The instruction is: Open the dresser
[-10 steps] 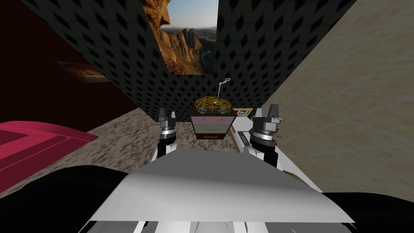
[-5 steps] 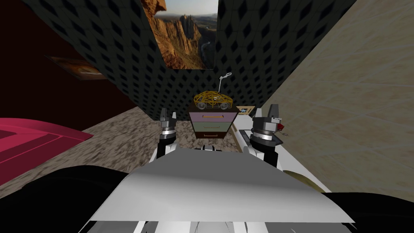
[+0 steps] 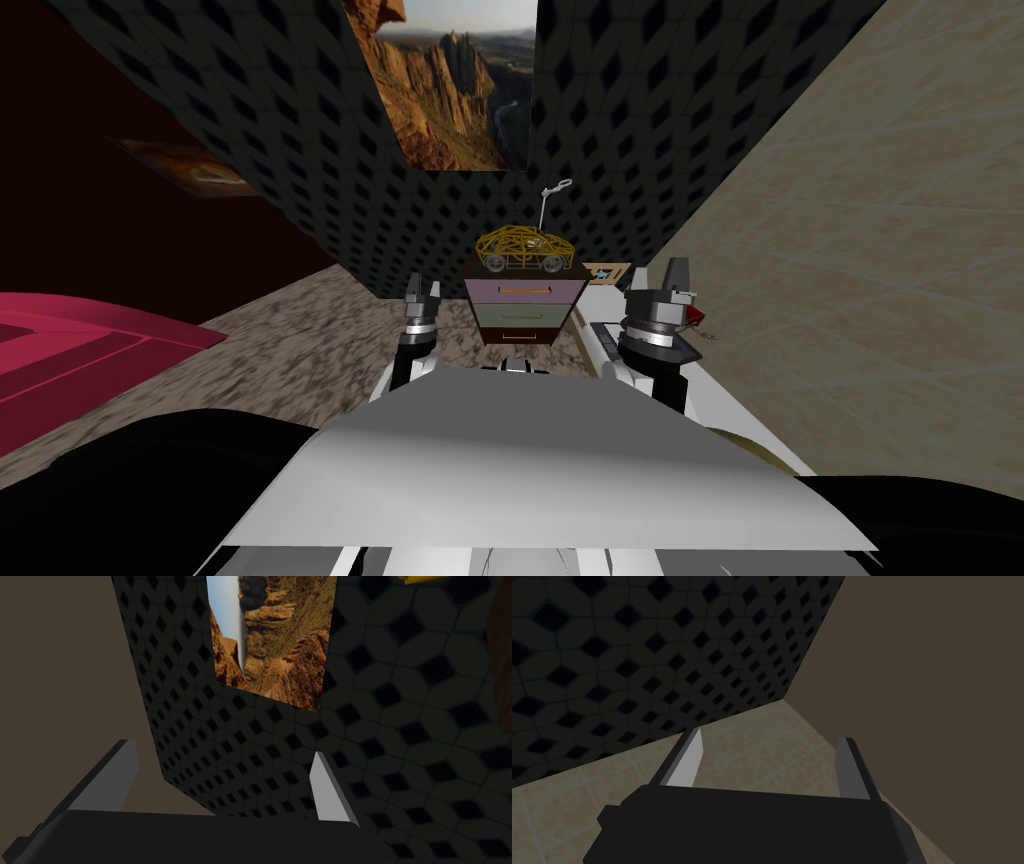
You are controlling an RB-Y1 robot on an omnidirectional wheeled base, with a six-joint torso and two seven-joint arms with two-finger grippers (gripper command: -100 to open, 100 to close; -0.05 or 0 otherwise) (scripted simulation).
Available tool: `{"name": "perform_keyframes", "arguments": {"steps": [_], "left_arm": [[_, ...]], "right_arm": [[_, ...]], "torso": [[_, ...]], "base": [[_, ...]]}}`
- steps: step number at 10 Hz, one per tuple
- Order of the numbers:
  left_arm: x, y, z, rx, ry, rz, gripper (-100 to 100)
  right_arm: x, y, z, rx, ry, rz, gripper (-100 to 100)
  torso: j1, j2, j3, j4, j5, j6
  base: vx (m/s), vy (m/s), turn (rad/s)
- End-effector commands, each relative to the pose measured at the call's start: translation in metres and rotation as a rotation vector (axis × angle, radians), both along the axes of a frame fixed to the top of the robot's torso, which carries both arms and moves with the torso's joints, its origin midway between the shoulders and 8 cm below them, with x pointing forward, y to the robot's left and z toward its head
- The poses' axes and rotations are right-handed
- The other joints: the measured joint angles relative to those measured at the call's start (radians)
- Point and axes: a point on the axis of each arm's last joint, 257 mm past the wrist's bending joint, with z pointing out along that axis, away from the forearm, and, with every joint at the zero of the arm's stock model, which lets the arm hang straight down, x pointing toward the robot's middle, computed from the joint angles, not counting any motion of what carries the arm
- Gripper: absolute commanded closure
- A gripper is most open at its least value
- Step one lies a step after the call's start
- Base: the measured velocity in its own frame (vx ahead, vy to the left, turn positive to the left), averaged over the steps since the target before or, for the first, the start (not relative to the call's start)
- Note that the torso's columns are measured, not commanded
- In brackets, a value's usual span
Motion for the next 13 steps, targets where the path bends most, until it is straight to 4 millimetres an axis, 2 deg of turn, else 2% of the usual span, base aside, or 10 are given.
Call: {"name": "perform_keyframes", "arguments": {"steps": [1, 5, 13], "left_arm": [[0.003, 0.0, -0.016, 0.026, 0.012, -0.008, -100], [0.008, 0.002, -0.046, 0.054, 0.034, -0.014, -100], [0.011, 0.007, -0.093, 0.078, 0.069, -0.017, -100]], "right_arm": [[0.0, 0.0, 0.0, 0.0, 0.0, 0.0, 0], [0.0, 0.0, 0.0, 0.0, 0.0, 0.0, 0], [0.0, 0.0, 0.0, 0.0, 0.0, 0.0, 0]], "torso": [[0.0, 0.001, 0.0, 0.0, 0.0, 0.0], [0.0, 0.001, 0.001, 0.0, 0.0, 0.0], [-0.001, 0.0, 0.0, 0.0, 0.0, 0.0]], "base": [[0.051, -0.033, 0.004], [0.055, -0.044, 0.005], [0.046, -0.035, 0.004]]}}
